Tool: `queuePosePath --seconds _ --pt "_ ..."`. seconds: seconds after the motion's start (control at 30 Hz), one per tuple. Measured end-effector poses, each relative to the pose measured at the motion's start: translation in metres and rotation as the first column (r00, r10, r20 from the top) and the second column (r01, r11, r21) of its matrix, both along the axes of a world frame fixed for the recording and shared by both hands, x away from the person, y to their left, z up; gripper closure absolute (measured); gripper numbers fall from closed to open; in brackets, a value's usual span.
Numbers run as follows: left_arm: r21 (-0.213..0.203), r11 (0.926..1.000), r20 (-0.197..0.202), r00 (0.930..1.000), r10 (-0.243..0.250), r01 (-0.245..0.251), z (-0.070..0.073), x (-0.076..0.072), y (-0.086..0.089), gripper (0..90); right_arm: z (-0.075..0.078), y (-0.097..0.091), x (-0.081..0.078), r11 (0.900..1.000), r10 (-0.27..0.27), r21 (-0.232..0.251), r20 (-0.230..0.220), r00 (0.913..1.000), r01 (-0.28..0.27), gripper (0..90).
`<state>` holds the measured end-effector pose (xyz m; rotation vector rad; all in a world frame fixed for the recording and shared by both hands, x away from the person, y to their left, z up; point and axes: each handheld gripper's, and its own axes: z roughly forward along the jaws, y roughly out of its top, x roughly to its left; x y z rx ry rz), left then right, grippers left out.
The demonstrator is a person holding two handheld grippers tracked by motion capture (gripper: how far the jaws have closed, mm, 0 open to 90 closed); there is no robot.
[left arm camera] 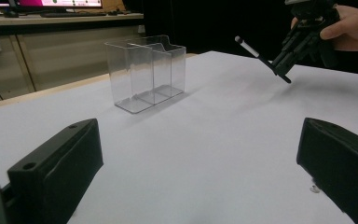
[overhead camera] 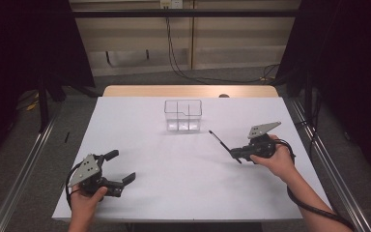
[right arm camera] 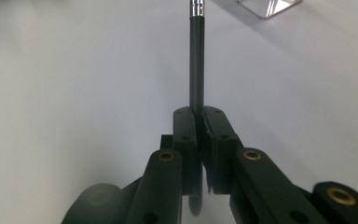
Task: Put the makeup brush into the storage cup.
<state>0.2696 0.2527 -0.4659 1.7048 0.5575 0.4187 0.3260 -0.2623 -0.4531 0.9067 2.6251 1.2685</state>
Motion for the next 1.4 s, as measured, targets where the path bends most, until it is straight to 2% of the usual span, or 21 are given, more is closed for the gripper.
queuePosePath --seconds 0.07,0.1,0.13,0.2,0.33,0.6,0.63,0.67,0.7,0.93,1.03,1.2,1.4 --pt "0.0 1.0 0.0 1.0 0.001 -0.001 0.0 0.0 0.0 0.0 0.0 0.0 -0.001 0.9992 -0.007 0.039 0.008 0.9999 0.007 84.8" --pt "0.0 1.0 0.0 1.0 0.001 -0.001 0.0 0.0 0.0 0.0 0.0 0.0 -0.001 0.9992 -0.007 0.039 0.008 0.9999 0.007 84.8" --pt "-0.002 1.0 -0.001 1.0 0.001 -0.001 0.0 0.0 0.0 0.0 0.0 -0.001 -0.002 0.9981 -0.017 0.06 0.027 0.9995 0.015 84.8" --pt "0.0 1.0 -0.001 1.0 0.001 -0.001 0.0 0.0 0.0 0.0 0.0 -0.001 -0.004 0.9962 -0.026 0.084 0.037 0.999 0.023 84.8" --pt "0.0 1.0 -0.001 1.0 0.001 -0.001 0.0 0.0 0.0 0.0 -0.001 -0.002 -0.006 0.9887 -0.049 0.145 0.057 0.9972 0.04 84.8" --pt "0.002 1.0 -0.002 1.0 -0.002 0.002 0.0 0.0 -0.001 0.0 -0.001 -0.003 -0.014 0.9532 -0.095 0.296 0.102 0.9902 0.061 84.8" --pt "0.002 1.0 -0.002 1.0 -0.002 0.002 0.0 0.0 -0.001 0.0 -0.001 -0.003 -0.014 0.9532 -0.095 0.296 0.102 0.9902 0.061 84.8" --pt "0.0 1.0 -0.003 1.0 -0.002 0.002 0.0 0.0 -0.001 0.0 -0.002 -0.003 -0.015 0.9476 -0.102 0.313 0.108 0.9889 0.064 84.8" --pt "0.0 1.0 -0.003 1.0 -0.002 0.002 0.0 0.0 -0.001 0.0 -0.002 -0.003 -0.015 0.9476 -0.102 0.313 0.108 0.9889 0.064 84.8" --pt "-0.005 1.0 -0.004 1.0 -0.004 0.004 -0.001 0.0 -0.002 0.0 -0.004 -0.001 -0.017 0.9304 -0.11 0.362 0.123 0.9862 0.059 84.8" --pt "-0.005 1.0 -0.004 1.0 -0.003 0.003 -0.001 0.0 -0.002 0.0 -0.004 0.002 -0.018 0.9314 -0.1 0.361 0.124 0.9872 0.049 84.8" --pt "-0.008 1.0 -0.006 1.0 -0.003 0.003 0.0 -0.001 -0.002 0.0 -0.005 0.01 -0.018 0.9221 -0.095 0.385 0.136 0.9862 0.036 84.8" --pt "-0.005 1.0 -0.004 1.0 0.0 0.0 -0.001 -0.002 -0.001 0.0 -0.006 0.019 -0.019 0.9187 -0.078 0.395 0.143 0.9867 0.015 84.8"
